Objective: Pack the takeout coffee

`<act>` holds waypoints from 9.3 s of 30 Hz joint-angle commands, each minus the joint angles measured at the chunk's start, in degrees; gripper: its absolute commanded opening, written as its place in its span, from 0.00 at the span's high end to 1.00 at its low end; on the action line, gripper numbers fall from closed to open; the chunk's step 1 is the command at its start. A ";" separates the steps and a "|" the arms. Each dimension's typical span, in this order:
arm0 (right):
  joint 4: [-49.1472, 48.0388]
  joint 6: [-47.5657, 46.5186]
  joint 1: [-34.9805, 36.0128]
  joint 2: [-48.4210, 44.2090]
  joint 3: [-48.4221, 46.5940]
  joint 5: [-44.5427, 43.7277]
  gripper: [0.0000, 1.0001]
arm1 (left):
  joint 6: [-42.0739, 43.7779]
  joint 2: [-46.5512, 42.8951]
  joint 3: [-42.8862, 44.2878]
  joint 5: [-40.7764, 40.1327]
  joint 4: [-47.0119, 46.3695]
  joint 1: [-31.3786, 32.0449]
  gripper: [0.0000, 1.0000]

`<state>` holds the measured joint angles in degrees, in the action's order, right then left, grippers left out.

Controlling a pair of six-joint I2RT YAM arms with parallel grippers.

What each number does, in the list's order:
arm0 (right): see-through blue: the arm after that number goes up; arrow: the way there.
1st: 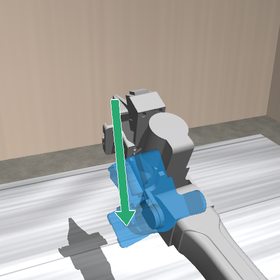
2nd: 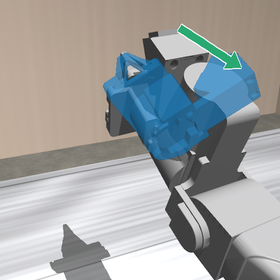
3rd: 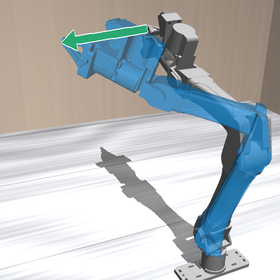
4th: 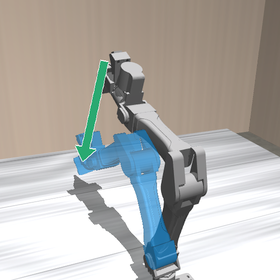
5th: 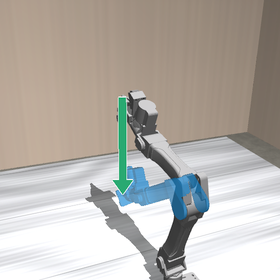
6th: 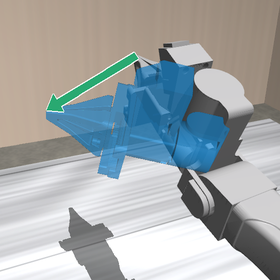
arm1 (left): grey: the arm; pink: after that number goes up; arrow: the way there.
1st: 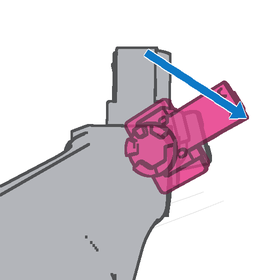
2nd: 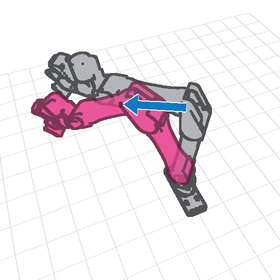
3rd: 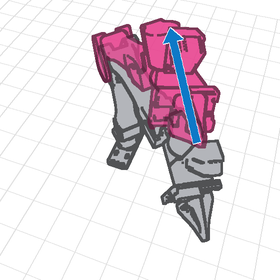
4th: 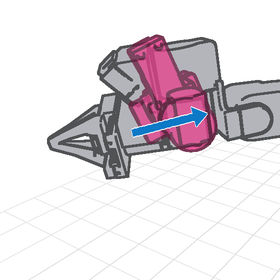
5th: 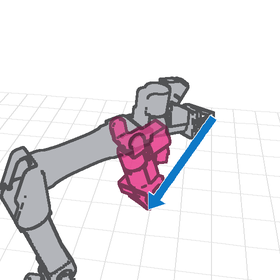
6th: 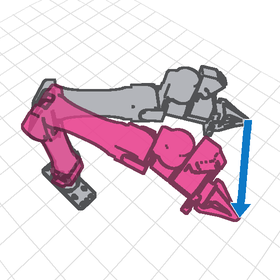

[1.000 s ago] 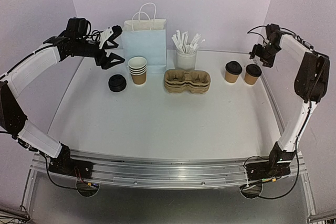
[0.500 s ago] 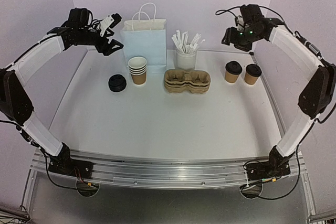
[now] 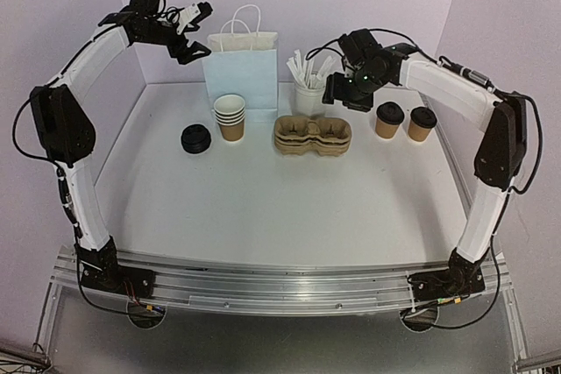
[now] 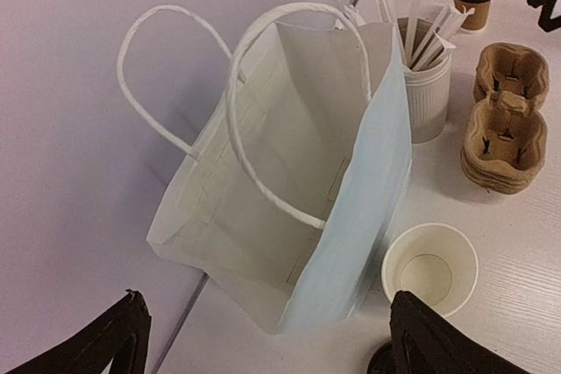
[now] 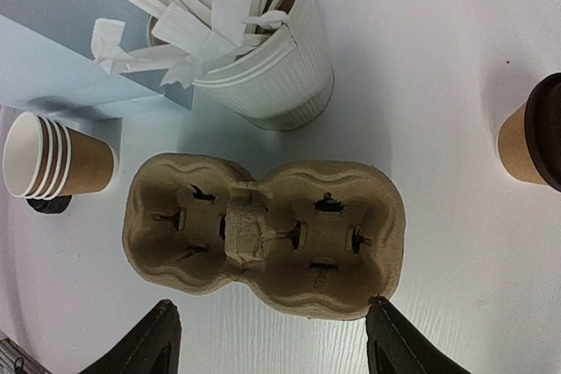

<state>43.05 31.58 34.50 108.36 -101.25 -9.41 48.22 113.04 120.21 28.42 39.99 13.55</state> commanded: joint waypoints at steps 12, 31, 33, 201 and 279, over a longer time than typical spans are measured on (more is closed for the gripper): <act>-1.63 2.85 0.23 -2.85 3.37 -0.30 0.32 | -1.79 13.12 14.18 11.96 0.05 2.95 0.22; -2.04 4.01 0.30 -5.13 6.63 -0.65 0.31 | 10.58 14.84 13.27 6.41 4.03 4.03 0.91; -2.01 4.11 0.30 -5.45 6.85 -0.72 0.31 | 10.50 13.83 12.04 6.11 0.27 4.04 0.97; 7.15 1.81 7.60 -2.72 -20.53 -17.63 1.00 | -13.94 -41.90 -31.03 10.29 19.51 26.58 0.14; 27.65 18.44 31.96 13.04 -33.02 -14.25 1.00 | -43.35 -36.61 -39.09 -11.42 10.58 25.91 1.00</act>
<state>60.95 48.41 65.57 114.30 -128.41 -18.92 5.52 77.52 79.46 17.30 52.23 39.44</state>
